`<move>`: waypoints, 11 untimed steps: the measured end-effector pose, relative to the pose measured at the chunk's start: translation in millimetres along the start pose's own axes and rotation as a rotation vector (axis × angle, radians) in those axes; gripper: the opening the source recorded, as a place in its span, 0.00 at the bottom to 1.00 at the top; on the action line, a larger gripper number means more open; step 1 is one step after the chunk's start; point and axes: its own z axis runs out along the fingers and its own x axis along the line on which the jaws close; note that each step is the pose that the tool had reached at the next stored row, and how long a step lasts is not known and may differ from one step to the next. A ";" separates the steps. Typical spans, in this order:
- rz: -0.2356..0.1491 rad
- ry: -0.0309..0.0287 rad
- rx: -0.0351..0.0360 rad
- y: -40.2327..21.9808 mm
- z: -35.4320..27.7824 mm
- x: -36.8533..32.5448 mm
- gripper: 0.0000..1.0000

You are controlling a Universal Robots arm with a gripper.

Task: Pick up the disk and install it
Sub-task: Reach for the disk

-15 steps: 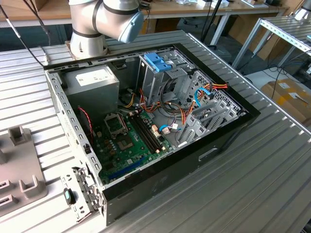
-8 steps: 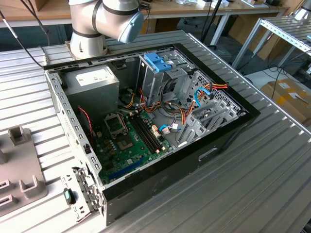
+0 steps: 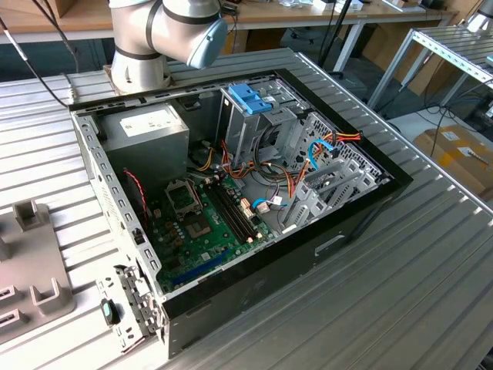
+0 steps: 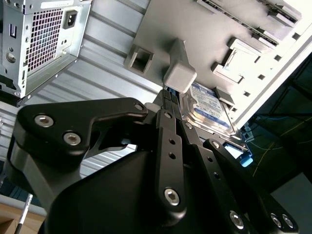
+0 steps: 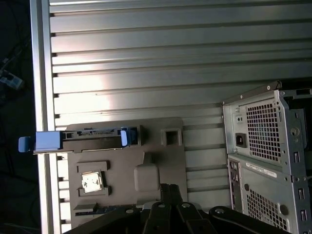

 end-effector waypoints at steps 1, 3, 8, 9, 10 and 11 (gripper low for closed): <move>0.000 0.0000 0.0000 0.0 0.0 0.0 0.11; 0.000 0.0000 0.0000 0.0 0.0 0.0 0.11; 0.000 0.0000 0.0000 5.0 1.0 0.7 0.11; 0.000 0.0000 0.0000 6.1 1.3 0.9 0.11; 0.000 0.0000 0.0000 7.2 1.5 1.1 0.11; 0.000 0.0000 0.0000 8.5 1.8 1.2 0.11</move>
